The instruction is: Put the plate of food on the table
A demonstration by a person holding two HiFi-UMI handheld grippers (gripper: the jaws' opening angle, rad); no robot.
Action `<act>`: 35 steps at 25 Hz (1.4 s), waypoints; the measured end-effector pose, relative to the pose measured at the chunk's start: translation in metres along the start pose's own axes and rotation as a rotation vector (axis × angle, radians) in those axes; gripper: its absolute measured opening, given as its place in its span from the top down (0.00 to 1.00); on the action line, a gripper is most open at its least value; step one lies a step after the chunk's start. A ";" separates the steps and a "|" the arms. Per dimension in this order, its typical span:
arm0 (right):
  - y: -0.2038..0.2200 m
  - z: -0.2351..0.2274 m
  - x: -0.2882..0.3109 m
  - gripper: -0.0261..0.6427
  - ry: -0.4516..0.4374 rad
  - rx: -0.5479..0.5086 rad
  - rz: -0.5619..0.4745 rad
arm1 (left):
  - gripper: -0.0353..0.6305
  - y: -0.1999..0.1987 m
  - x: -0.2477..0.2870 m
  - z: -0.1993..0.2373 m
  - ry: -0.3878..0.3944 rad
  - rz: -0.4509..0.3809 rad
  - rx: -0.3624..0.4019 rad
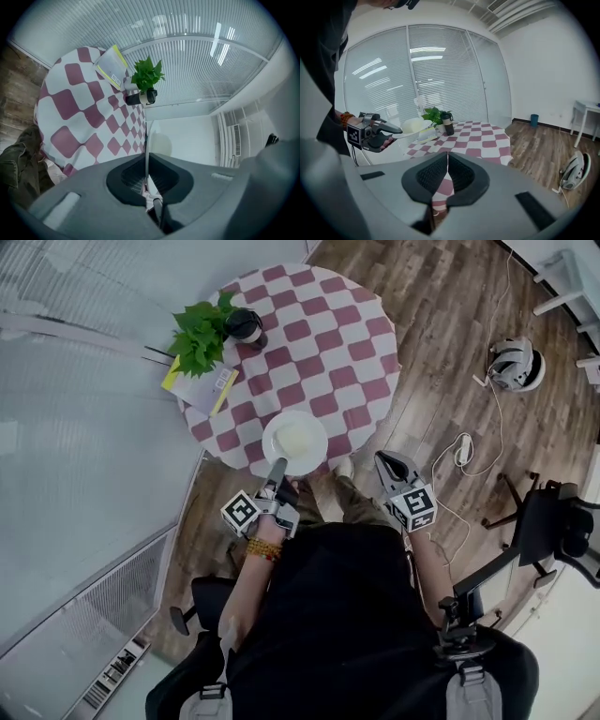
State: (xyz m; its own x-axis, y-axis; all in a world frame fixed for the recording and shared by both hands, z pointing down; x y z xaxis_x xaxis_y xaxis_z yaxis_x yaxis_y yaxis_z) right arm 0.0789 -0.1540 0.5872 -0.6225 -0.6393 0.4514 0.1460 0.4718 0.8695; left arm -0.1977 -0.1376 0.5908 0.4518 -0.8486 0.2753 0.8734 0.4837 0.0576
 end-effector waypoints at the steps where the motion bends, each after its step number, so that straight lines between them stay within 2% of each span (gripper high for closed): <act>1: 0.000 -0.001 0.003 0.94 0.011 0.005 0.006 | 0.93 -0.005 0.009 0.002 0.004 0.013 -0.002; 4: 0.003 -0.006 0.008 0.94 0.073 0.041 0.019 | 0.93 -0.021 0.037 0.010 0.017 0.038 -0.026; 8: 0.008 -0.009 0.004 0.94 0.147 0.137 0.012 | 0.93 -0.048 0.077 0.014 0.019 0.095 0.042; 12: 0.010 -0.012 0.000 0.94 0.184 0.174 0.029 | 0.93 -0.068 0.130 -0.008 0.045 0.116 0.061; 15: 0.012 -0.013 -0.001 0.94 0.214 0.204 0.024 | 0.93 -0.084 0.176 -0.030 0.079 0.100 0.065; 21: 0.022 -0.009 -0.009 0.94 0.250 0.234 0.038 | 0.93 -0.109 0.245 -0.065 0.137 0.011 0.040; 26: 0.034 -0.010 -0.021 0.94 0.280 0.247 0.052 | 0.93 -0.118 0.283 -0.055 0.097 -0.018 0.035; 35: 0.074 -0.010 -0.066 0.94 0.382 0.312 0.089 | 0.93 -0.117 0.341 0.005 0.000 -0.008 0.061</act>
State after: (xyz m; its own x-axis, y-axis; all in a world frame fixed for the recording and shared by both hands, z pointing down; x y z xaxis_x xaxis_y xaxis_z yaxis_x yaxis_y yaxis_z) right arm 0.1387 -0.0832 0.6239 -0.2835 -0.7377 0.6128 -0.0880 0.6563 0.7493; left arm -0.1469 -0.4829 0.6826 0.4449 -0.8524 0.2746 0.8641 0.4892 0.1185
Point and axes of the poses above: the fingertips, and each gripper's own axes: x forward along the fingers, z to its left, y out of its underside, the point moved 4 cm from there along -x, backward along the fingers, and after that the axes turned 1 degree about -z, right-handed, at the moved point
